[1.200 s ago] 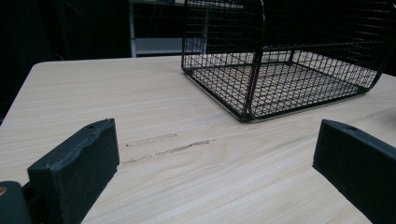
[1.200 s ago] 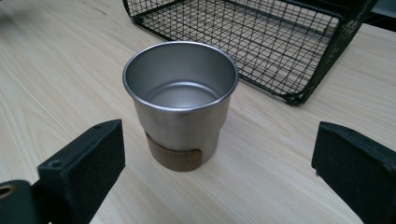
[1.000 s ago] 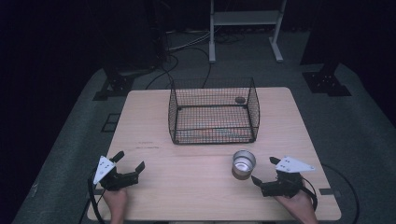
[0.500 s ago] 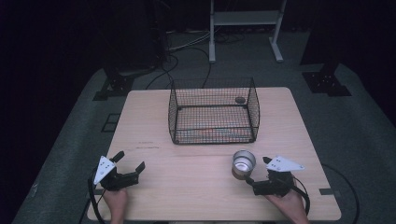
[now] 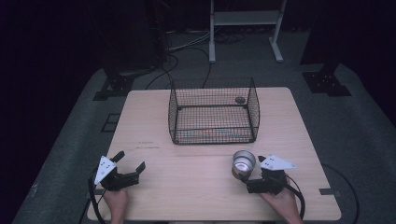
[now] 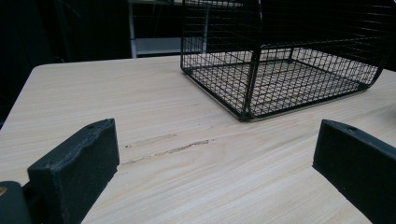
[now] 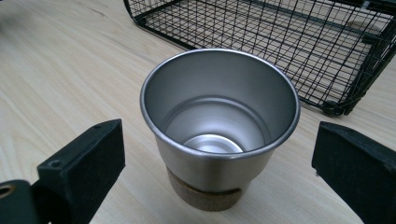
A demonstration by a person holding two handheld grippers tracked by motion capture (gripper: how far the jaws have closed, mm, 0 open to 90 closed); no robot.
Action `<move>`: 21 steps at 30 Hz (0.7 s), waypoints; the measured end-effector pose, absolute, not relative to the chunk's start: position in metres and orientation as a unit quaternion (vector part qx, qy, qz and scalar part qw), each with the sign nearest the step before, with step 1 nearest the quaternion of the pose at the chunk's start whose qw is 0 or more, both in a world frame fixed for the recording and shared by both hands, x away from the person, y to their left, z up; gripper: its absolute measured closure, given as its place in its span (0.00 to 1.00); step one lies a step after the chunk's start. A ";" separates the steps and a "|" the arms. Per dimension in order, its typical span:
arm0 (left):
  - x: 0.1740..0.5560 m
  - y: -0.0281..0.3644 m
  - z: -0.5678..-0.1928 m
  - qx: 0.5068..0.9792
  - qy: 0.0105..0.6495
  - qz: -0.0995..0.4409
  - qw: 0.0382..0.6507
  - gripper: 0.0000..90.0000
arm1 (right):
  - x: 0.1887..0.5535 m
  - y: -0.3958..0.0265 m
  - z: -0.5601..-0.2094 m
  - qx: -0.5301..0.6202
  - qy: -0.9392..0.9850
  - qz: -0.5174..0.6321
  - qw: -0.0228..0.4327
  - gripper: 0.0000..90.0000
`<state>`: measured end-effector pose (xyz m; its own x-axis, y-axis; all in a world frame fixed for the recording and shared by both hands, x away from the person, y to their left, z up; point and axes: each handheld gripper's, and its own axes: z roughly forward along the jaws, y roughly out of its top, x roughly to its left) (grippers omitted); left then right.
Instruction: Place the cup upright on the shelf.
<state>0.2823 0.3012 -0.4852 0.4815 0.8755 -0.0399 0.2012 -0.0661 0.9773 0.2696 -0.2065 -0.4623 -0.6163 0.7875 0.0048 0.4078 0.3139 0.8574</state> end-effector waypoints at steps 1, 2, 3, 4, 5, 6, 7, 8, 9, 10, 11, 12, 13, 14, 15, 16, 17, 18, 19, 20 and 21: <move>0.282 0.301 -0.485 0.662 0.406 0.308 0.550 0.00 | 0.270 -0.205 -0.463 0.385 0.780 0.443 0.215 0.02; 0.282 0.301 -0.485 0.661 0.405 0.308 0.551 0.00 | 0.271 -0.204 -0.464 0.386 0.781 0.440 0.219 0.02; 0.282 0.301 -0.485 0.661 0.405 0.308 0.551 0.00 | 0.271 -0.203 -0.464 0.388 0.779 0.440 0.221 0.02; 0.282 0.301 -0.485 0.662 0.405 0.308 0.551 0.00 | 0.272 -0.202 -0.465 0.390 0.777 0.444 0.220 0.02; 0.282 0.301 -0.485 0.662 0.405 0.308 0.551 0.00 | 0.272 -0.202 -0.465 0.390 0.777 0.444 0.220 0.02; 0.282 0.301 -0.485 0.661 0.405 0.308 0.551 0.00 | 0.273 -0.199 -0.465 0.393 0.775 0.440 0.227 0.02; 0.282 0.301 -0.485 0.661 0.405 0.308 0.551 0.00 | 0.273 -0.199 -0.465 0.393 0.775 0.440 0.227 0.02; 0.282 0.301 -0.485 0.662 0.406 0.307 0.551 0.00 | 0.275 -0.198 -0.466 0.396 0.773 0.440 0.229 0.02; 0.282 0.301 -0.485 0.662 0.406 0.307 0.551 0.00 | 0.275 -0.198 -0.466 0.396 0.773 0.440 0.229 0.02; 0.282 0.301 -0.485 0.662 0.405 0.307 0.551 0.00 | 0.277 -0.196 -0.467 0.398 0.771 0.443 0.226 0.02; 0.282 0.301 -0.485 0.661 0.405 0.307 0.551 0.00 | 0.277 -0.196 -0.467 0.398 0.771 0.443 0.226 0.02; 0.282 0.301 -0.485 0.661 0.406 0.307 0.551 0.00 | 0.279 -0.195 -0.469 0.402 0.770 0.443 0.224 0.02; 0.282 0.301 -0.485 0.661 0.406 0.307 0.551 0.00 | 0.279 -0.195 -0.469 0.402 0.770 0.443 0.224 0.02; 0.282 0.301 -0.485 0.661 0.406 0.307 0.551 0.00 | 0.281 -0.193 -0.471 0.403 0.770 0.441 0.223 0.02; 0.282 0.301 -0.485 0.661 0.406 0.307 0.551 0.00 | 0.281 -0.193 -0.471 0.403 0.770 0.441 0.223 0.02; 0.282 0.301 -0.485 0.661 0.405 0.307 0.551 0.00 | 0.282 -0.192 -0.472 0.405 0.769 0.442 0.222 0.02; 0.282 0.301 -0.485 0.661 0.406 0.307 0.551 0.00 | 0.283 -0.191 -0.473 0.402 0.771 0.442 0.222 0.02; 0.282 0.301 -0.485 0.661 0.406 0.307 0.551 0.00 | 0.284 -0.190 -0.473 0.403 0.771 0.439 0.225 0.02; 0.282 0.301 -0.485 0.661 0.406 0.307 0.551 0.00 | 0.284 -0.190 -0.473 0.403 0.771 0.439 0.225 0.02; 0.282 0.301 -0.485 0.661 0.405 0.307 0.552 0.00 | 0.286 -0.189 -0.473 0.405 0.769 0.441 0.225 0.02; 0.282 0.301 -0.485 0.661 0.405 0.307 0.552 0.00 | 0.286 -0.189 -0.473 0.405 0.769 0.441 0.225 0.02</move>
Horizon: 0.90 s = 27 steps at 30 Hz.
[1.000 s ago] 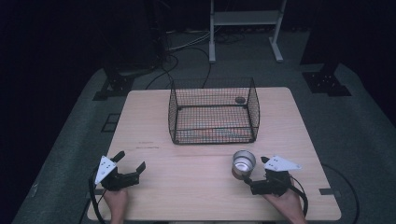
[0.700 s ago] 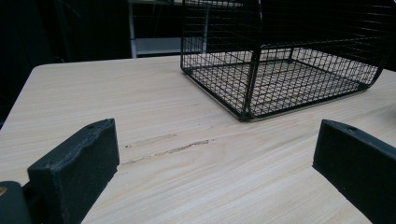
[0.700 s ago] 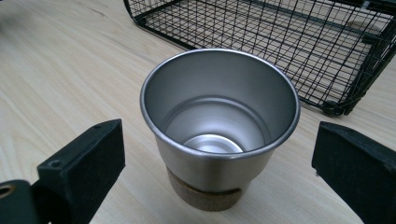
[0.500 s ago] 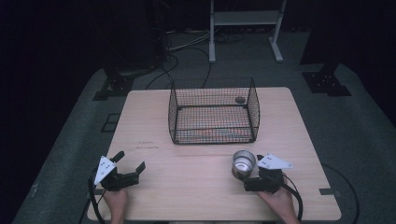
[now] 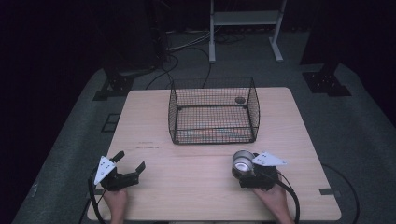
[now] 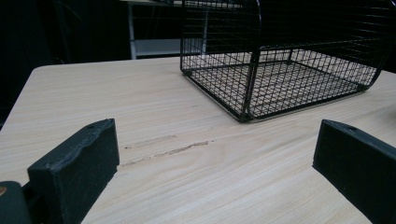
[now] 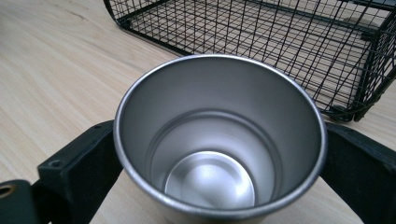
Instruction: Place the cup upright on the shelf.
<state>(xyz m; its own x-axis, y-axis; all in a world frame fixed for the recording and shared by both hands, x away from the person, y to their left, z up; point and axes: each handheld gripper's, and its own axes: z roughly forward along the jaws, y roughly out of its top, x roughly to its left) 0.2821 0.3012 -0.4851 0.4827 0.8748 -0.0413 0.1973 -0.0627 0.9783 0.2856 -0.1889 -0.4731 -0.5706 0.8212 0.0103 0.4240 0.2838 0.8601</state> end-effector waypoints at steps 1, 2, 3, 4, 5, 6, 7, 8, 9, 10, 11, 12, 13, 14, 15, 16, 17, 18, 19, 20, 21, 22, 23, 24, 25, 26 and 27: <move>0.282 0.301 -0.485 0.661 0.405 0.307 0.552 0.00 | 0.286 -0.189 -0.473 0.404 0.768 0.441 0.227 0.03; 0.282 0.301 -0.485 0.661 0.405 0.307 0.552 0.00 | 0.287 -0.188 -0.473 0.406 0.767 0.441 0.228 0.04; 0.282 0.301 -0.485 0.661 0.405 0.307 0.552 0.00 | 0.287 -0.188 -0.473 0.406 0.768 0.440 0.228 0.06; 0.282 0.301 -0.485 0.661 0.406 0.307 0.552 0.00 | 0.287 -0.188 -0.473 0.405 0.769 0.439 0.227 0.06; 0.282 0.301 -0.485 0.661 0.406 0.307 0.552 0.00 | 0.287 -0.187 -0.474 0.407 0.769 0.437 0.227 0.06; 0.282 0.301 -0.485 0.660 0.406 0.307 0.552 0.00 | 0.288 -0.187 -0.474 0.407 0.770 0.436 0.228 0.10; 0.282 0.301 -0.485 0.661 0.406 0.307 0.552 0.00 | 0.287 -0.187 -0.473 0.404 0.770 0.439 0.226 0.14; 0.282 0.301 -0.485 0.661 0.406 0.307 0.552 0.00 | 0.287 -0.187 -0.473 0.404 0.770 0.439 0.226 0.14; 0.282 0.301 -0.485 0.660 0.405 0.307 0.552 0.00 | 0.287 -0.187 -0.473 0.399 0.770 0.442 0.227 0.15; 0.282 0.301 -0.485 0.661 0.406 0.307 0.552 0.00 | 0.287 -0.187 -0.473 0.398 0.771 0.442 0.227 0.15; 0.282 0.301 -0.485 0.661 0.406 0.307 0.552 0.00 | 0.287 -0.187 -0.473 0.399 0.772 0.441 0.227 0.17; 0.282 0.301 -0.485 0.661 0.405 0.307 0.552 0.00 | 0.287 -0.187 -0.472 0.399 0.771 0.441 0.226 0.17; 0.282 0.301 -0.485 0.661 0.405 0.307 0.552 0.00 | 0.287 -0.188 -0.472 0.397 0.774 0.439 0.225 0.18; 0.282 0.301 -0.485 0.661 0.405 0.307 0.552 0.00 | 0.287 -0.188 -0.472 0.397 0.774 0.439 0.225 0.18; 0.282 0.301 -0.485 0.661 0.405 0.307 0.552 0.00 | 0.287 -0.188 -0.472 0.395 0.776 0.437 0.224 0.18; 0.282 0.301 -0.485 0.661 0.405 0.307 0.552 0.00 | 0.287 -0.188 -0.471 0.395 0.778 0.436 0.223 0.19; 0.282 0.301 -0.485 0.661 0.405 0.307 0.552 0.00 | 0.287 -0.188 -0.471 0.394 0.779 0.435 0.222 0.19; 0.282 0.301 -0.485 0.659 0.406 0.307 0.553 0.00 | 0.287 -0.188 -0.470 0.392 0.781 0.433 0.221 0.19; 0.282 0.301 -0.485 0.659 0.405 0.308 0.554 0.00 | 0.287 -0.188 -0.470 0.392 0.781 0.434 0.218 0.19; 0.282 0.301 -0.485 0.659 0.405 0.308 0.554 0.00 | 0.287 -0.188 -0.469 0.390 0.781 0.439 0.212 0.20; 0.282 0.301 -0.485 0.659 0.406 0.308 0.554 0.00 | 0.287 -0.187 -0.466 0.388 0.781 0.442 0.209 0.20; 0.282 0.301 -0.485 0.659 0.406 0.308 0.554 0.00 | 0.287 -0.187 -0.466 0.388 0.781 0.442 0.209 0.20; 0.282 0.301 -0.485 0.659 0.406 0.307 0.554 0.00 | 0.287 -0.186 -0.464 0.388 0.782 0.440 0.211 0.20; 0.282 0.301 -0.485 0.659 0.405 0.307 0.554 0.00 | 0.287 -0.186 -0.463 0.384 0.783 0.440 0.212 0.20; 0.282 0.301 -0.485 0.659 0.405 0.307 0.554 0.00 | 0.287 -0.185 -0.460 0.384 0.784 0.440 0.210 0.20; 0.282 0.301 -0.485 0.659 0.405 0.307 0.554 0.00 | 0.288 -0.186 -0.458 0.384 0.783 0.443 0.208 0.20; 0.282 0.301 -0.485 0.659 0.406 0.307 0.554 0.00 | 0.288 -0.186 -0.456 0.383 0.783 0.445 0.207 0.20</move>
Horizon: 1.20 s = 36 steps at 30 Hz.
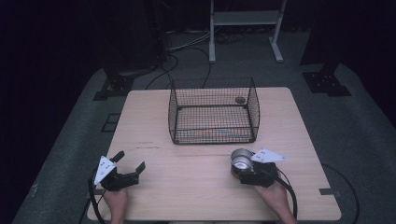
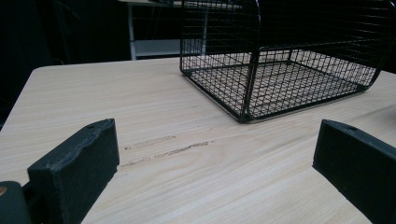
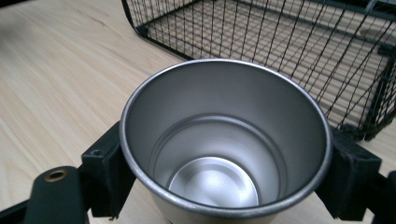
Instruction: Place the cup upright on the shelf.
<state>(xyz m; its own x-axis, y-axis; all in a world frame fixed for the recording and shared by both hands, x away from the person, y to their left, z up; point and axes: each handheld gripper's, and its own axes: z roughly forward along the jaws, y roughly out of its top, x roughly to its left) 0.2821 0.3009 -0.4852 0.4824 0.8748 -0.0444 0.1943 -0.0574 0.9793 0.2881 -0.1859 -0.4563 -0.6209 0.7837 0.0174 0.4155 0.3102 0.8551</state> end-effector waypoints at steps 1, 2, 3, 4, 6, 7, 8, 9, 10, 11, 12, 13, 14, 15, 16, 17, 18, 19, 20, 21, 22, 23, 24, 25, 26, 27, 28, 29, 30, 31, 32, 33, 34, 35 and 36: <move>0.282 0.301 -0.485 0.659 0.406 0.307 0.554 0.00 | 0.289 -0.186 -0.454 0.382 0.782 0.448 0.205 0.20; 0.282 0.301 -0.485 0.659 0.406 0.307 0.554 0.00 | 0.290 -0.187 -0.448 0.380 0.780 0.453 0.205 0.20; 0.282 0.301 -0.485 0.659 0.406 0.307 0.554 0.00 | 0.290 -0.187 -0.448 0.380 0.780 0.453 0.205 0.20; 0.282 0.301 -0.485 0.659 0.405 0.307 0.554 0.00 | 0.291 -0.188 -0.445 0.379 0.780 0.455 0.204 0.20; 0.282 0.301 -0.485 0.659 0.405 0.307 0.554 0.00 | 0.293 -0.189 -0.439 0.376 0.779 0.461 0.199 0.20; 0.282 0.301 -0.485 0.659 0.405 0.307 0.554 0.00 | 0.294 -0.189 -0.437 0.375 0.778 0.462 0.199 0.20; 0.282 0.301 -0.485 0.659 0.406 0.307 0.554 0.00 | 0.294 -0.189 -0.435 0.375 0.778 0.463 0.199 0.20; 0.282 0.301 -0.485 0.659 0.406 0.307 0.554 0.00 | 0.296 -0.190 -0.432 0.373 0.779 0.465 0.195 0.20; 0.282 0.301 -0.485 0.659 0.405 0.307 0.554 0.00 | 0.297 -0.190 -0.427 0.372 0.778 0.469 0.190 0.20; 0.282 0.301 -0.485 0.659 0.405 0.307 0.554 0.00 | 0.297 -0.190 -0.427 0.372 0.778 0.469 0.190 0.20; 0.282 0.301 -0.485 0.659 0.405 0.307 0.554 0.00 | 0.297 -0.189 -0.420 0.367 0.778 0.473 0.189 0.20; 0.282 0.301 -0.485 0.660 0.406 0.307 0.554 0.00 | 0.297 -0.189 -0.420 0.367 0.778 0.473 0.189 0.20; 0.282 0.301 -0.485 0.659 0.405 0.307 0.554 0.00 | 0.298 -0.188 -0.414 0.362 0.779 0.477 0.186 0.20; 0.282 0.301 -0.485 0.659 0.405 0.307 0.554 0.00 | 0.298 -0.188 -0.414 0.362 0.779 0.477 0.186 0.20; 0.282 0.301 -0.485 0.659 0.406 0.307 0.554 0.00 | 0.298 -0.188 -0.410 0.358 0.779 0.480 0.187 0.20; 0.282 0.301 -0.485 0.659 0.406 0.307 0.554 0.00 | 0.299 -0.187 -0.406 0.353 0.779 0.482 0.187 0.20; 0.282 0.301 -0.485 0.659 0.405 0.307 0.554 0.00 | 0.301 -0.186 -0.400 0.351 0.780 0.485 0.182 0.20; 0.282 0.301 -0.485 0.659 0.405 0.307 0.554 0.00 | 0.301 -0.186 -0.400 0.351 0.780 0.485 0.182 0.20; 0.282 0.301 -0.485 0.659 0.405 0.307 0.554 0.00 | 0.302 -0.186 -0.397 0.348 0.779 0.489 0.180 0.20; 0.282 0.301 -0.485 0.659 0.405 0.307 0.554 0.00 | 0.304 -0.186 -0.394 0.347 0.779 0.491 0.176 0.20; 0.282 0.301 -0.485 0.659 0.406 0.307 0.554 0.00 | 0.305 -0.186 -0.391 0.346 0.779 0.494 0.171 0.20; 0.282 0.301 -0.485 0.659 0.405 0.306 0.554 0.00 | 0.307 -0.186 -0.387 0.344 0.779 0.497 0.168 0.20; 0.282 0.301 -0.485 0.659 0.405 0.306 0.555 0.00 | 0.307 -0.186 -0.385 0.343 0.779 0.498 0.166 0.20; 0.282 0.301 -0.485 0.659 0.405 0.306 0.555 0.00 | 0.308 -0.185 -0.383 0.342 0.779 0.499 0.165 0.20; 0.282 0.302 -0.485 0.659 0.406 0.305 0.555 0.00 | 0.310 -0.184 -0.378 0.339 0.781 0.496 0.168 0.20; 0.282 0.302 -0.485 0.659 0.406 0.305 0.555 0.00 | 0.310 -0.184 -0.378 0.339 0.781 0.496 0.168 0.20; 0.282 0.301 -0.485 0.659 0.406 0.305 0.555 0.00 | 0.311 -0.184 -0.373 0.334 0.783 0.495 0.175 0.20; 0.282 0.301 -0.485 0.659 0.406 0.305 0.555 0.00 | 0.311 -0.184 -0.373 0.334 0.783 0.495 0.175 0.20; 0.282 0.301 -0.485 0.659 0.405 0.305 0.555 0.00 | 0.312 -0.183 -0.371 0.334 0.783 0.494 0.175 0.20; 0.282 0.301 -0.485 0.659 0.405 0.306 0.555 0.00 | 0.313 -0.183 -0.369 0.332 0.784 0.494 0.177 0.20; 0.282 0.301 -0.485 0.659 0.405 0.305 0.555 0.00 | 0.315 -0.183 -0.365 0.332 0.784 0.493 0.178 0.20; 0.282 0.301 -0.485 0.659 0.405 0.305 0.555 0.00 | 0.315 -0.183 -0.365 0.332 0.784 0.493 0.178 0.20; 0.282 0.301 -0.485 0.659 0.406 0.305 0.555 0.00 | 0.319 -0.183 -0.362 0.330 0.785 0.492 0.179 0.20; 0.282 0.301 -0.485 0.659 0.406 0.305 0.555 0.00 | 0.319 -0.183 -0.362 0.330 0.785 0.492 0.179 0.20; 0.282 0.301 -0.485 0.657 0.406 0.306 0.557 0.00 | 0.322 -0.182 -0.359 0.329 0.786 0.490 0.181 0.20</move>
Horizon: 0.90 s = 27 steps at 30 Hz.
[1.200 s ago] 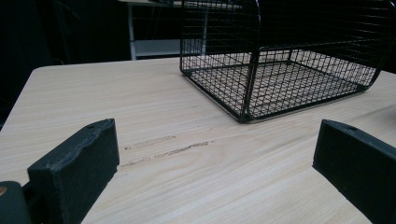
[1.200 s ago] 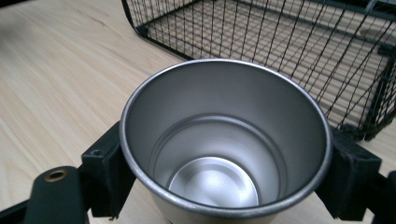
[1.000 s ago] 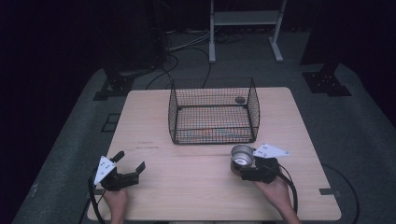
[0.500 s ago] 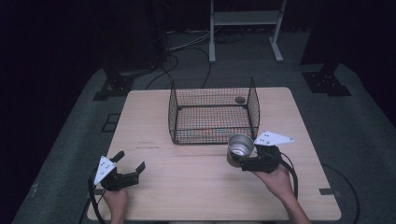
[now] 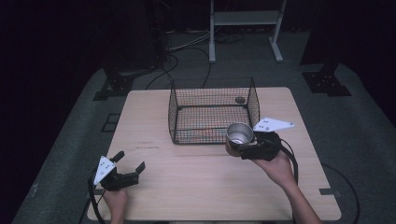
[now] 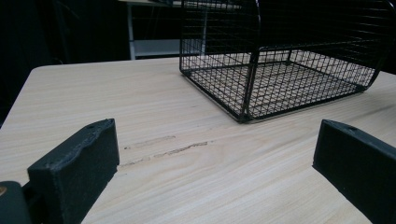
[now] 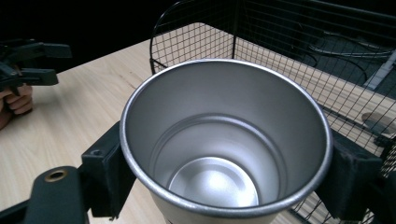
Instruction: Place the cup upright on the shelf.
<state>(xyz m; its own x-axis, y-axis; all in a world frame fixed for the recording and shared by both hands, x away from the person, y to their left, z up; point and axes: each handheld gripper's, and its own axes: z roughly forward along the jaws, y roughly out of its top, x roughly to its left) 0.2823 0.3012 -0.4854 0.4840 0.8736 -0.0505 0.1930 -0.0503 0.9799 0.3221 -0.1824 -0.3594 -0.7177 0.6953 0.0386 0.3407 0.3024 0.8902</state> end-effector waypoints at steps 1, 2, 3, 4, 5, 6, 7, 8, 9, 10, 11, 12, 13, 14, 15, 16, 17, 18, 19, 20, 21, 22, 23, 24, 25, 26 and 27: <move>0.282 0.301 -0.485 0.657 0.406 0.306 0.557 0.00 | 0.322 -0.182 -0.359 0.329 0.786 0.490 0.181 0.20; 0.282 0.301 -0.485 0.658 0.406 0.305 0.556 0.00 | 0.326 -0.182 -0.357 0.326 0.787 0.490 0.187 0.20; 0.282 0.301 -0.485 0.658 0.406 0.305 0.556 0.00 | 0.326 -0.182 -0.357 0.326 0.787 0.490 0.187 0.20; 0.282 0.301 -0.485 0.658 0.407 0.305 0.556 0.00 | 0.329 -0.182 -0.354 0.330 0.787 0.488 0.185 0.20; 0.282 0.301 -0.485 0.658 0.407 0.305 0.556 0.00 | 0.329 -0.182 -0.354 0.330 0.787 0.488 0.185 0.20; 0.282 0.301 -0.485 0.658 0.407 0.305 0.556 0.00 | 0.331 -0.181 -0.352 0.331 0.786 0.487 0.187 0.20; 0.282 0.302 -0.485 0.658 0.406 0.305 0.556 0.00 | 0.334 -0.181 -0.350 0.331 0.786 0.486 0.190 0.20; 0.282 0.302 -0.485 0.659 0.406 0.305 0.555 0.00 | 0.336 -0.181 -0.348 0.331 0.786 0.486 0.193 0.20; 0.282 0.302 -0.485 0.658 0.406 0.305 0.556 0.00 | 0.338 -0.181 -0.347 0.331 0.786 0.485 0.194 0.20; 0.282 0.302 -0.485 0.658 0.405 0.306 0.556 0.00 | 0.339 -0.180 -0.345 0.332 0.787 0.482 0.194 0.20; 0.282 0.302 -0.485 0.658 0.405 0.306 0.557 0.00 | 0.341 -0.180 -0.344 0.334 0.787 0.481 0.194 0.20; 0.282 0.302 -0.485 0.656 0.406 0.305 0.559 0.00 | 0.344 -0.179 -0.340 0.332 0.788 0.480 0.195 0.20; 0.282 0.302 -0.485 0.656 0.406 0.305 0.559 0.00 | 0.344 -0.179 -0.340 0.332 0.788 0.480 0.195 0.20; 0.283 0.302 -0.485 0.655 0.406 0.305 0.559 0.00 | 0.348 -0.178 -0.336 0.332 0.788 0.480 0.195 0.20; 0.283 0.302 -0.485 0.657 0.405 0.305 0.558 0.00 | 0.348 -0.178 -0.336 0.332 0.788 0.480 0.195 0.20; 0.282 0.302 -0.485 0.656 0.407 0.304 0.558 0.00 | 0.351 -0.177 -0.333 0.332 0.789 0.478 0.198 0.20; 0.282 0.302 -0.485 0.656 0.407 0.304 0.558 0.00 | 0.351 -0.177 -0.333 0.332 0.789 0.478 0.198 0.20; 0.282 0.302 -0.485 0.656 0.407 0.304 0.558 0.00 | 0.354 -0.175 -0.330 0.333 0.789 0.476 0.200 0.20; 0.282 0.302 -0.485 0.656 0.407 0.304 0.558 0.00 | 0.354 -0.175 -0.330 0.333 0.789 0.476 0.200 0.20; 0.283 0.302 -0.485 0.656 0.406 0.304 0.559 0.00 | 0.357 -0.173 -0.328 0.332 0.790 0.474 0.202 0.20; 0.283 0.302 -0.485 0.656 0.406 0.305 0.558 0.00 | 0.357 -0.173 -0.328 0.332 0.790 0.474 0.202 0.20; 0.282 0.302 -0.485 0.657 0.406 0.305 0.557 0.00 | 0.361 -0.170 -0.326 0.329 0.793 0.470 0.204 0.20; 0.282 0.302 -0.485 0.657 0.406 0.305 0.557 0.00 | 0.361 -0.170 -0.326 0.329 0.793 0.470 0.204 0.20; 0.282 0.302 -0.485 0.658 0.405 0.305 0.557 0.00 | 0.364 -0.169 -0.324 0.329 0.796 0.466 0.205 0.20; 0.282 0.302 -0.485 0.658 0.405 0.305 0.557 0.00 | 0.364 -0.169 -0.324 0.329 0.796 0.466 0.205 0.20; 0.283 0.302 -0.485 0.658 0.405 0.305 0.557 0.00 | 0.365 -0.168 -0.323 0.328 0.796 0.464 0.207 0.20; 0.283 0.302 -0.485 0.657 0.405 0.305 0.557 0.00 | 0.367 -0.167 -0.322 0.328 0.797 0.463 0.208 0.20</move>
